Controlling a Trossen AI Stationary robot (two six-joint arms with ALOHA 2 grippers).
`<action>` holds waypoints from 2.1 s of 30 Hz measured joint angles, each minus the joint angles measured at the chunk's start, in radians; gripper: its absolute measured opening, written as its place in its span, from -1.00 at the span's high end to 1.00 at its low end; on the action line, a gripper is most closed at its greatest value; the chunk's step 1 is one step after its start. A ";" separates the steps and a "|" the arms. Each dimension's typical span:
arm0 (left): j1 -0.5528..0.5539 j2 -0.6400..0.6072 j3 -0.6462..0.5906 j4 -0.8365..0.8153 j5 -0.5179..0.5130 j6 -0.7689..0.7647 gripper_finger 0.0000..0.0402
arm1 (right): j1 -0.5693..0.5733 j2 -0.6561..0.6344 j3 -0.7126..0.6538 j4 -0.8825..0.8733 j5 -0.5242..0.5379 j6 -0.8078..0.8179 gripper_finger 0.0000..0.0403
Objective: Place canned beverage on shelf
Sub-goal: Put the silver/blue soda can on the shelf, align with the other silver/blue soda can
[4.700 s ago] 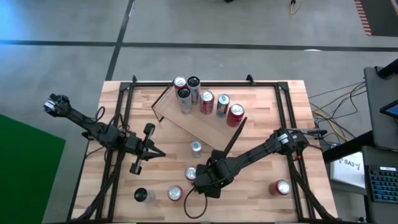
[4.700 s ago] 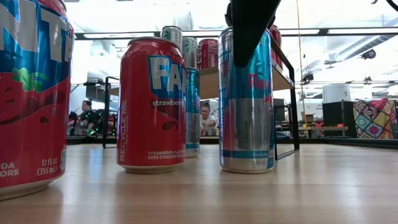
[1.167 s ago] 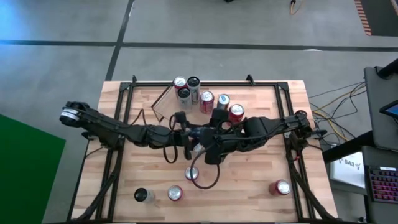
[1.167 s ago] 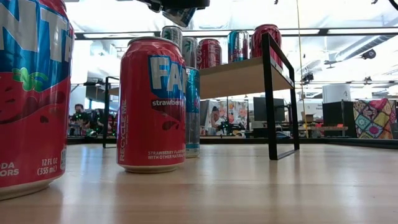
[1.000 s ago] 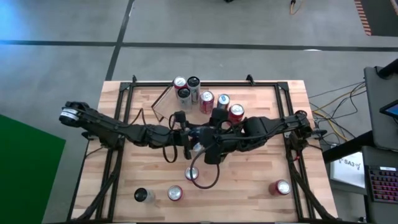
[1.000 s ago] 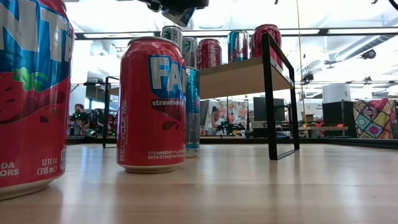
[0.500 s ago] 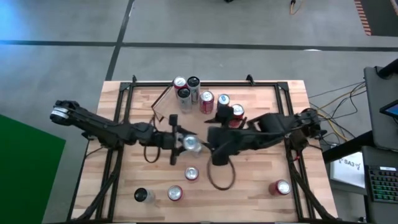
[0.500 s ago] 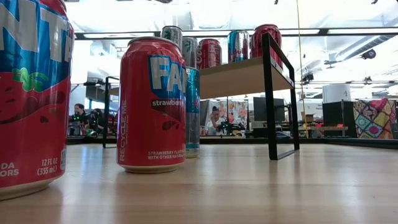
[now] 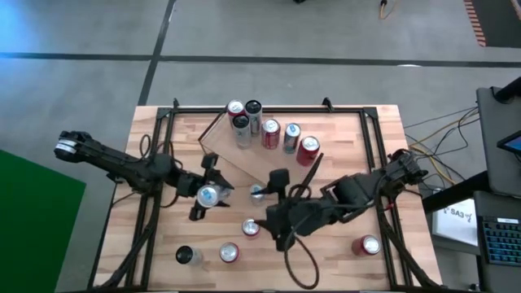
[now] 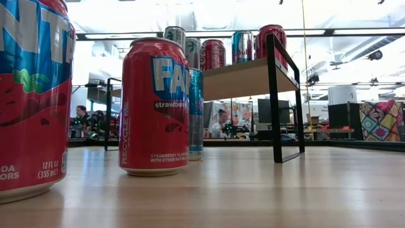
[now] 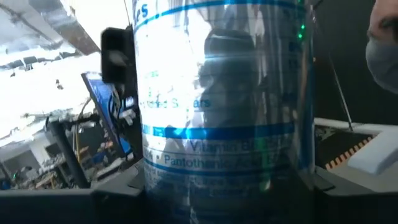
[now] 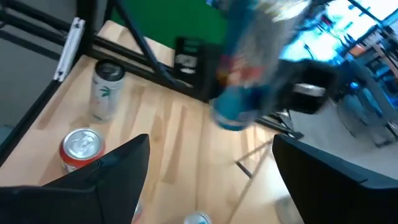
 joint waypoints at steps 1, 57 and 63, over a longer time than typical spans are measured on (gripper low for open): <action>0.000 -0.005 -0.002 0.007 0.003 0.000 0.02 | 0.001 0.000 -0.021 0.026 -0.011 -0.010 -0.62; 0.016 0.306 0.131 0.058 -0.159 -0.002 0.02 | -0.140 -0.223 -0.885 1.333 -0.221 -0.263 -0.48; 0.016 0.308 0.131 0.062 -0.178 -0.004 -0.24 | -0.148 -0.223 -0.885 1.328 -0.220 -0.257 -0.08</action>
